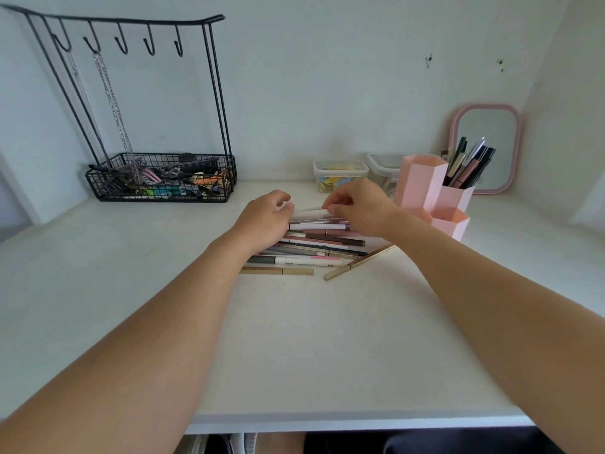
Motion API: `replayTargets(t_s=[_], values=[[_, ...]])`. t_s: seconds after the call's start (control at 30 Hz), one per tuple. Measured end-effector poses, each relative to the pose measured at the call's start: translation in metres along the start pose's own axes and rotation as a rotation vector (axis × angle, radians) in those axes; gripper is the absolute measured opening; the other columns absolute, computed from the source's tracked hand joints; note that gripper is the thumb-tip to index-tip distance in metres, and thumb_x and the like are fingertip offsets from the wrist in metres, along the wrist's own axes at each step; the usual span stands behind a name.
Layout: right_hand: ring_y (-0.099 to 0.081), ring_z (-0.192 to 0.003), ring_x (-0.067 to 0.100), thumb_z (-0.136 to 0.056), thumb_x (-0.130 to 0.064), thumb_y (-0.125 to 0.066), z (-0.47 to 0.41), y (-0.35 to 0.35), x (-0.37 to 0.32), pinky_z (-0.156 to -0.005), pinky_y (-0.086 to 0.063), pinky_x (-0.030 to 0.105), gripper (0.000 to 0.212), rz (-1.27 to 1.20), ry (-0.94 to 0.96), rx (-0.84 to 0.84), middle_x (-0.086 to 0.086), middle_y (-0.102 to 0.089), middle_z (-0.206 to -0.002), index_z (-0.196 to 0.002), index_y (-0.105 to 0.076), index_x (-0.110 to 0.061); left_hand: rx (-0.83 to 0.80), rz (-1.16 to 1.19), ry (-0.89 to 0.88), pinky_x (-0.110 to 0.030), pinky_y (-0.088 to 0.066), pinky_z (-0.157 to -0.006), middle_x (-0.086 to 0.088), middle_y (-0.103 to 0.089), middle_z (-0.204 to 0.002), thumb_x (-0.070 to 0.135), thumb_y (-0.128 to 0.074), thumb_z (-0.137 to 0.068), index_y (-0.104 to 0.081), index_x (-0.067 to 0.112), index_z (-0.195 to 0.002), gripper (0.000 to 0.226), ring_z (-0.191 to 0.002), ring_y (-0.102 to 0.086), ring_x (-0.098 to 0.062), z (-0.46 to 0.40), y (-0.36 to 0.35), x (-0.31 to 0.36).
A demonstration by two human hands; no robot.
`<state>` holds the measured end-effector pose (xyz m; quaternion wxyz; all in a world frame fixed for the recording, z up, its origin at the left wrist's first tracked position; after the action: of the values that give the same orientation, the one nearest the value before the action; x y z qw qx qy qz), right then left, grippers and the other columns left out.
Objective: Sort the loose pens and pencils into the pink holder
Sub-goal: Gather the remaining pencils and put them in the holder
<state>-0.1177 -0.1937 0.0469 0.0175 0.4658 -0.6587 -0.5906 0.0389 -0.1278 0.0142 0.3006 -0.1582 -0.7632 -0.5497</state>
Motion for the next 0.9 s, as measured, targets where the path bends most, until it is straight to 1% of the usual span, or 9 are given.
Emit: replayTargets(t_s=[0.13, 0.2, 0.27, 0.3, 0.4, 0.53, 0.67, 0.8, 0.9], values=[[-0.050, -0.064, -0.002, -0.095, -0.012, -0.062, 0.002, 0.011, 0.005, -0.062, -0.037, 0.010, 0.013, -0.092, -0.048, 0.032, -0.014, -0.057, -0.070, -0.099, -0.074, -0.009, 0.200, 0.200, 0.014, -0.024, -0.038, -0.093, 0.006, -0.060, -0.122, 0.035, -0.045, -0.105, -0.050, 0.016, -0.143, 0.042, -0.115, -0.057, -0.014, 0.003, 0.021, 0.001], [-0.054, -0.066, 0.004, -0.096, -0.012, -0.062, 0.004, 0.014, 0.009, -0.065, -0.045, 0.013, 0.010, -0.240, -0.117, 0.051, -0.011, -0.058, -0.072, -0.094, -0.072, -0.013, 0.315, 0.311, 0.028, -0.014, -0.043, -0.078, 0.012, -0.060, -0.106, 0.043, -0.051, -0.102, -0.054, 0.014, -0.136, 0.045, -0.093, -0.061, -0.007, 0.007, 0.034, 0.001], [-0.058, -0.071, 0.013, -0.095, -0.010, -0.063, 0.004, 0.012, 0.013, -0.075, -0.055, 0.022, 0.012, -0.505, -0.196, 0.058, -0.002, -0.060, -0.077, -0.086, -0.070, -0.015, 0.341, 0.453, 0.036, -0.006, -0.045, -0.063, 0.007, -0.065, -0.109, 0.053, -0.057, -0.097, -0.059, 0.014, -0.128, 0.050, -0.081, -0.060, -0.001, 0.008, 0.039, 0.002], [-0.058, -0.074, 0.015, -0.094, -0.009, -0.064, 0.004, 0.009, 0.013, -0.080, -0.056, 0.024, 0.013, -0.637, -0.221, 0.055, 0.002, -0.059, -0.080, -0.085, -0.070, -0.015, 0.321, 0.519, 0.028, -0.009, -0.050, -0.071, 0.005, -0.068, -0.112, 0.058, -0.059, -0.093, -0.063, 0.017, -0.125, 0.052, -0.087, -0.063, -0.001, 0.007, 0.038, 0.003], [-0.057, -0.076, 0.014, -0.095, -0.006, -0.061, 0.005, -0.003, 0.003, -0.087, -0.057, 0.027, 0.010, -0.895, -0.233, 0.011, 0.004, -0.057, -0.080, -0.089, -0.069, -0.009, 0.210, 0.628, -0.034, -0.038, -0.053, -0.100, 0.008, -0.073, -0.113, 0.061, -0.063, -0.087, -0.073, 0.028, -0.108, 0.040, -0.108, -0.067, -0.010, 0.006, 0.028, 0.015], [-0.060, -0.074, 0.011, -0.096, -0.005, -0.059, 0.010, -0.022, -0.017, -0.084, -0.055, 0.025, 0.011, -0.985, -0.185, -0.057, 0.001, -0.062, -0.077, -0.098, -0.070, -0.003, 0.132, 0.706, -0.103, -0.038, -0.057, -0.097, -0.003, -0.076, -0.109, 0.030, -0.055, -0.103, -0.073, 0.019, -0.105, 0.021, -0.109, -0.070, -0.018, 0.010, 0.013, 0.035], [-0.062, -0.078, 0.012, -0.095, -0.009, -0.063, 0.008, -0.022, -0.020, -0.082, -0.055, 0.024, 0.010, -0.847, -0.136, -0.061, 0.001, -0.068, -0.082, -0.098, -0.072, -0.006, 0.133, 0.770, -0.049, -0.035, -0.061, -0.088, -0.009, -0.073, -0.102, 0.022, -0.045, -0.108, -0.070, 0.017, -0.097, 0.028, -0.099, -0.072, -0.021, 0.011, 0.008, 0.034], [-0.057, -0.071, 0.004, -0.091, -0.008, -0.066, 0.003, 0.031, -0.008, -0.070, -0.045, 0.014, 0.013, -0.123, 0.015, 0.165, -0.003, -0.067, -0.087, -0.101, -0.074, -0.010, 0.207, 0.856, 0.091, -0.034, -0.062, -0.071, -0.004, -0.059, -0.073, 0.020, -0.037, -0.110, -0.061, 0.010, -0.095, 0.031, -0.067, -0.066, -0.019, 0.007, 0.013, 0.017], [-0.060, -0.084, 0.013, -0.088, 0.003, -0.061, 0.001, 0.031, 0.003, -0.075, -0.043, 0.019, 0.025, 0.253, 0.072, 0.047, 0.002, -0.070, -0.102, -0.105, -0.074, -0.011, 0.235, 0.809, 0.168, -0.028, -0.046, -0.052, 0.002, -0.038, -0.060, 0.024, -0.040, -0.109, -0.059, 0.014, -0.093, 0.027, -0.051, -0.039, -0.014, 0.004, 0.016, 0.002]])
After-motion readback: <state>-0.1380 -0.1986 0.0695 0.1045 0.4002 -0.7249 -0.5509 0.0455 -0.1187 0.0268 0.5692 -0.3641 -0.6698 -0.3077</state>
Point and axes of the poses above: each hand's wrist, its own z-axis away from the middle knuckle, its own y-axis out of the back of the hand, x = y × z, the point moved 9 cm from there along -z, towards the middle knuckle
